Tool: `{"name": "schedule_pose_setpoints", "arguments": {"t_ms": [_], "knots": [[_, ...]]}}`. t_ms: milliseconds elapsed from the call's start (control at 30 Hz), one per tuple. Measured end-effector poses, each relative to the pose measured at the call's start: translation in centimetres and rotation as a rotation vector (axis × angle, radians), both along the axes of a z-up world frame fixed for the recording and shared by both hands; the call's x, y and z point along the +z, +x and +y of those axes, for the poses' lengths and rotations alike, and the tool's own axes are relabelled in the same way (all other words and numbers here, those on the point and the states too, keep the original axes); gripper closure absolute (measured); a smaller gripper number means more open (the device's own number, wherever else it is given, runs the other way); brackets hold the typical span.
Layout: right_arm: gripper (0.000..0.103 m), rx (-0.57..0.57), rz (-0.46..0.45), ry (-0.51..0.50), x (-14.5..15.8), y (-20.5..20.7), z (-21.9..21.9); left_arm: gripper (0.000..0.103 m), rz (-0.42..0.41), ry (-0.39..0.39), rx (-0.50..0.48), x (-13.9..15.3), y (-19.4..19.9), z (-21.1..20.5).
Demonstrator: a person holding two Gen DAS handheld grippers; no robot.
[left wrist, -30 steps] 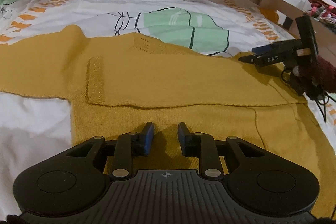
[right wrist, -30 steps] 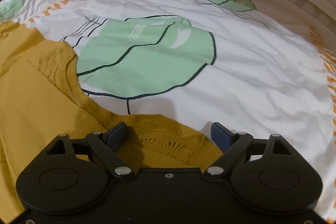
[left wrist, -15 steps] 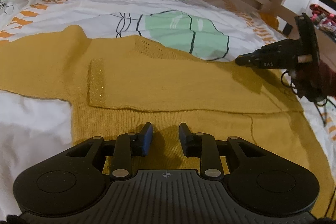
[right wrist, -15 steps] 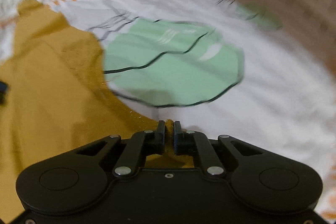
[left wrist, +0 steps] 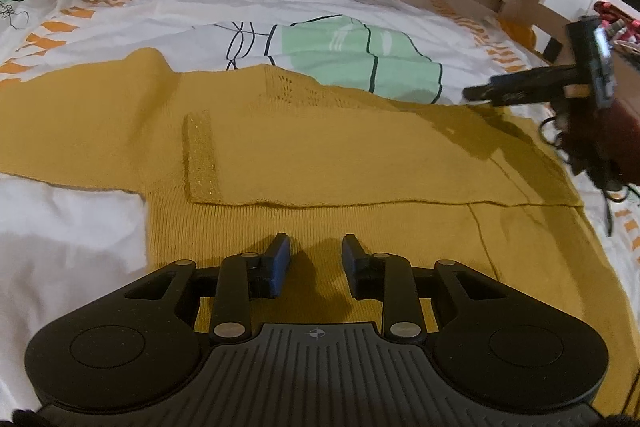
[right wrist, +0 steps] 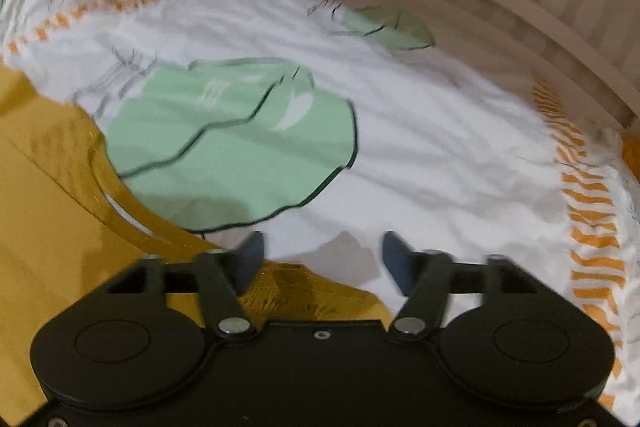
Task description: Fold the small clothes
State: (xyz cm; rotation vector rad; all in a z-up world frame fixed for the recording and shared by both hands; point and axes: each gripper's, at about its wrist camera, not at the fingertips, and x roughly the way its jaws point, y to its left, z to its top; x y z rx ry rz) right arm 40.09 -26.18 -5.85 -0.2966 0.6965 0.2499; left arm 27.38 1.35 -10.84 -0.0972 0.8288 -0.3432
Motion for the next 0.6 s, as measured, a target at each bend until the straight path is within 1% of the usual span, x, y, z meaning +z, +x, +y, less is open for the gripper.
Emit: {"name": "schedule_pose_setpoints", "arguments": {"t_ms": [67,133,233,400,433,500,600], "knots": [[0.031,-0.035,0.004,0.060,1.1,-1.7,-0.4,0.074,0.004,0.007,-0.002,0.1,0.0,-0.1],[0.029,-0.030,0.027,0.121,1.8,-3.6,-0.7,0.074,0.013,0.019,-0.008,0.2,-0.1,-0.2],[0.028,-0.039,0.050,0.182,2.5,-7.0,-0.5,0.073,0.037,0.028,-0.013,0.6,-0.5,-0.2],[0.023,-0.100,0.088,0.355,3.2,-12.6,0.0,0.073,0.102,0.002,0.009,1.2,-1.8,0.6],[0.020,-0.116,0.091,0.395,3.2,-13.8,0.4,0.073,0.109,-0.005,0.016,1.4,-2.3,0.9],[0.011,-0.143,0.091,0.463,3.1,-15.8,1.0,0.073,0.116,-0.020,0.043,1.7,-3.3,2.0],[0.006,-0.163,0.092,0.540,2.6,-18.4,2.4,0.073,0.117,-0.038,0.092,2.1,-4.1,4.1]]}}
